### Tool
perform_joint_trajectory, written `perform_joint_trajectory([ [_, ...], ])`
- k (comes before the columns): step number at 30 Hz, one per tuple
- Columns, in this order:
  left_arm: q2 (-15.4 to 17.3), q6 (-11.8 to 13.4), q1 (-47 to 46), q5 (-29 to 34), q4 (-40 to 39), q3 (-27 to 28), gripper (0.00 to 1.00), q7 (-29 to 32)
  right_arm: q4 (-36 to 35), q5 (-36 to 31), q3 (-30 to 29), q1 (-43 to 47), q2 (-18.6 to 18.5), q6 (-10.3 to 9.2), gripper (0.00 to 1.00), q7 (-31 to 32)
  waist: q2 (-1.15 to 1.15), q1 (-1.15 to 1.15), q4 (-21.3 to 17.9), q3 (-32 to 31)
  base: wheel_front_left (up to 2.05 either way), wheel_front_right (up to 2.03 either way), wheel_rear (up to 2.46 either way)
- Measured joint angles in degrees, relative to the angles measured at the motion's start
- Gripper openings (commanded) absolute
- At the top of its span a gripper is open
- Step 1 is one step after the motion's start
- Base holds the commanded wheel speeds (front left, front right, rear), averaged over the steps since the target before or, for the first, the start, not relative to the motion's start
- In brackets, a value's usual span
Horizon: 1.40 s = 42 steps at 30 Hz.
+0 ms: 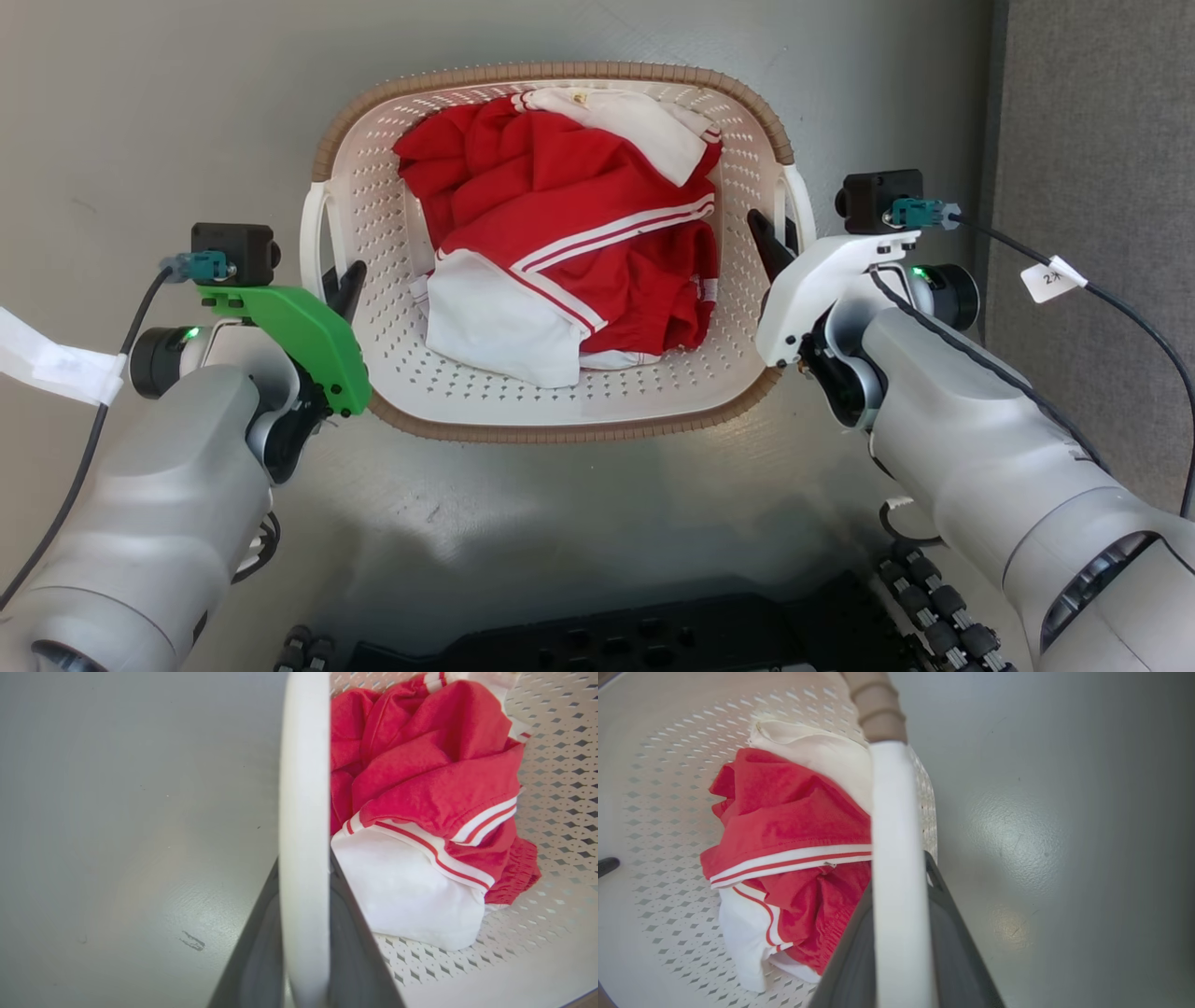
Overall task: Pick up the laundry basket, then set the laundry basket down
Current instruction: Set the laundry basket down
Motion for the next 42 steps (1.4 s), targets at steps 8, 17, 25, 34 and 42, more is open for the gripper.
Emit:
perform_joint_trajectory([
  [8,-0.2,0.0,-0.2,-0.2,0.5,-0.3,1.00,-0.3,0.5,0.5,1.1,-0.6,-0.2,0.03,1.00,0.0,0.00,0.00,0.3,-0.1,0.00,0.00,0.00],
  [17,-0.3,0.0,-0.3,-0.6,1.1,-0.8,1.00,-0.5,0.9,1.9,2.2,-0.6,-0.1,0.02,1.00,0.0,0.00,0.00,0.5,-0.6,0.00,0.00,0.00],
  [25,-0.3,0.0,-0.3,-0.8,1.9,-1.1,1.00,-1.5,1.7,2.4,3.0,-0.6,-0.1,-0.03,1.00,-0.4,0.00,0.00,0.4,-2.3,0.00,0.00,0.00],
  [34,-0.6,0.0,0.4,-2.3,2.1,-1.1,1.00,-3.3,3.2,3.4,2.9,0.0,-0.1,-0.02,1.00,-1.5,0.00,0.00,0.0,-6.9,0.00,0.00,0.00],
  [42,-0.6,0.0,2.0,-3.0,1.6,-1.1,1.00,-4.6,4.7,3.9,2.8,1.6,-0.1,0.20,1.00,-2.0,0.00,-0.01,-0.3,-12.7,0.00,0.00,0.00],
])
